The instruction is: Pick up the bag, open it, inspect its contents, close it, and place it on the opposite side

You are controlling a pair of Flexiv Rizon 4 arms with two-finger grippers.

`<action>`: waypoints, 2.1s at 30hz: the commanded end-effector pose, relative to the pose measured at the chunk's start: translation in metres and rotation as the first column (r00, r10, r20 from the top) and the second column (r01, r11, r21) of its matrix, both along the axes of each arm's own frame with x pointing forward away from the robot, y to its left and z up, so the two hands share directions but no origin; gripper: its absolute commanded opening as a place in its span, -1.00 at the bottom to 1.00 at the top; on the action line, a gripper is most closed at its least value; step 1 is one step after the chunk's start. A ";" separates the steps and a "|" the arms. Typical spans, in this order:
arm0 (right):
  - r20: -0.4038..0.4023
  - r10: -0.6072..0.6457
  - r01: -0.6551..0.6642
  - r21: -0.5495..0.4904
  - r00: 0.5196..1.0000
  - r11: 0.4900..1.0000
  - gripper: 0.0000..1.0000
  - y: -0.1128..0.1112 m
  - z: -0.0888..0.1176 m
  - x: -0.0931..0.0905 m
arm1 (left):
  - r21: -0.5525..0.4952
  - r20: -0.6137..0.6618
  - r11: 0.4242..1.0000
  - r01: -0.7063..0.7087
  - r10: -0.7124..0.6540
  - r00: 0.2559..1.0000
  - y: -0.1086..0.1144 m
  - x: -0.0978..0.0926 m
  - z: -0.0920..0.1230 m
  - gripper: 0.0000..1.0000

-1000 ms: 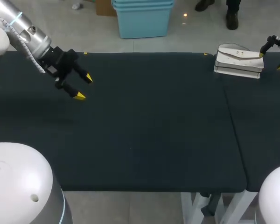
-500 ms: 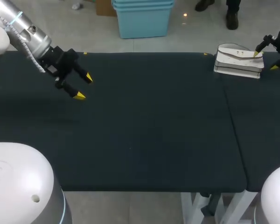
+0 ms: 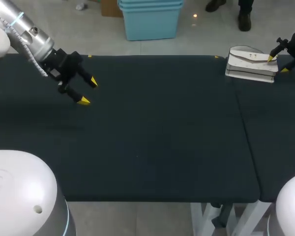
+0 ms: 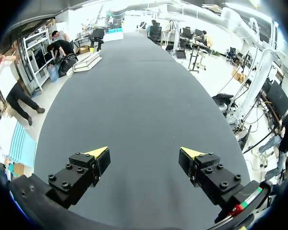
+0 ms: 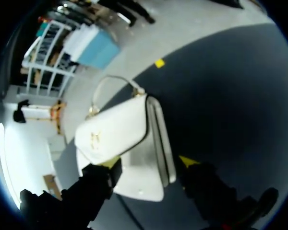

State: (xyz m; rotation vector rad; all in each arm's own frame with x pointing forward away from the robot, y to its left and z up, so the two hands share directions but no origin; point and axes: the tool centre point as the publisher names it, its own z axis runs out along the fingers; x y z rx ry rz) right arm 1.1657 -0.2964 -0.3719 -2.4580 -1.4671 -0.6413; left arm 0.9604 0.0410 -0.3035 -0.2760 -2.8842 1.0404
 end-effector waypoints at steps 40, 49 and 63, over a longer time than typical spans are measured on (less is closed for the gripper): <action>-0.017 0.199 -0.191 0.199 0.980 0.961 -1.00 0.055 0.007 -0.028 | -0.003 0.000 1.000 0.001 -0.001 1.000 0.000 0.001 -0.001 1.00; -0.019 0.238 -0.229 0.217 0.971 0.949 -1.00 0.080 0.005 -0.047 | -0.003 0.000 1.000 0.001 -0.001 1.000 0.000 0.001 -0.001 1.00; -0.038 0.243 -0.231 0.192 0.969 0.954 -1.00 0.086 0.004 -0.058 | -0.003 0.000 1.000 0.001 -0.001 1.000 0.000 0.001 -0.001 1.00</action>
